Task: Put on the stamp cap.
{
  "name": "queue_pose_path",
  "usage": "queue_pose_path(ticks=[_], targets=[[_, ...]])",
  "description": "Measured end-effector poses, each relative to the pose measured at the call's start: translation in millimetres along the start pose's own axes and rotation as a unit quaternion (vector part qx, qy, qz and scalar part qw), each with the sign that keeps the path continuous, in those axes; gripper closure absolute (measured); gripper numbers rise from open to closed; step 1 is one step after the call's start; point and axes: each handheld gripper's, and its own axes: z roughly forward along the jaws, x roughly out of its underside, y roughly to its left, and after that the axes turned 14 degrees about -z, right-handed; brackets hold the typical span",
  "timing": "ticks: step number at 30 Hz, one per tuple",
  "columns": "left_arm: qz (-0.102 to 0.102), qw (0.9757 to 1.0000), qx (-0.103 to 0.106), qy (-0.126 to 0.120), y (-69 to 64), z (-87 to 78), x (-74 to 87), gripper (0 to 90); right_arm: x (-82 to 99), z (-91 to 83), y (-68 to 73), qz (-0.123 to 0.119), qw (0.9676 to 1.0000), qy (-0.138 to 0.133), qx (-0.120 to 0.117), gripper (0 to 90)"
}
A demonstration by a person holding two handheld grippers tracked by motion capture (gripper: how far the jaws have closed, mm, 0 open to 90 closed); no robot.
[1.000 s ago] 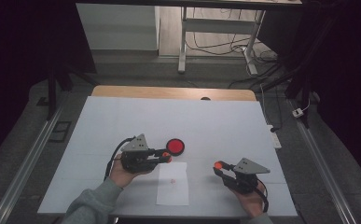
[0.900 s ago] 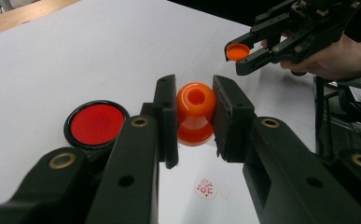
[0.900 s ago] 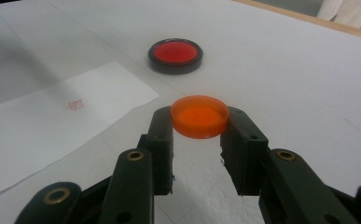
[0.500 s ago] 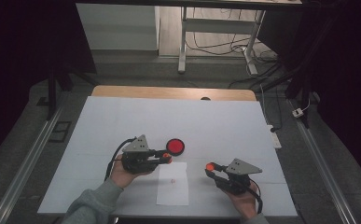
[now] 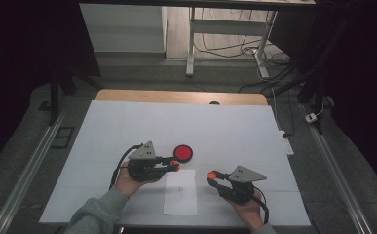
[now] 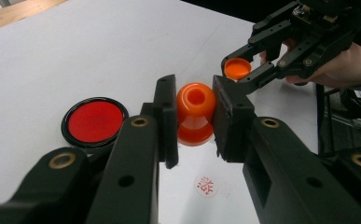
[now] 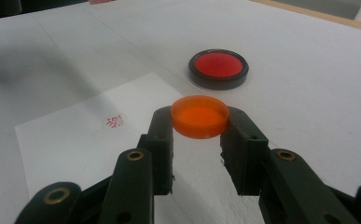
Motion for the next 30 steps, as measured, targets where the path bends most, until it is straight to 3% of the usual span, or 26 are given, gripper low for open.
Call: queue_pose_path(ticks=[30], targets=[[0.001, 1.0000, 0.003, 0.005, -0.4, 2.7, 0.6, 72.0, -16.3, 27.9, 22.4, -0.023, 0.9993, 0.002, -0.030, 64.3]])
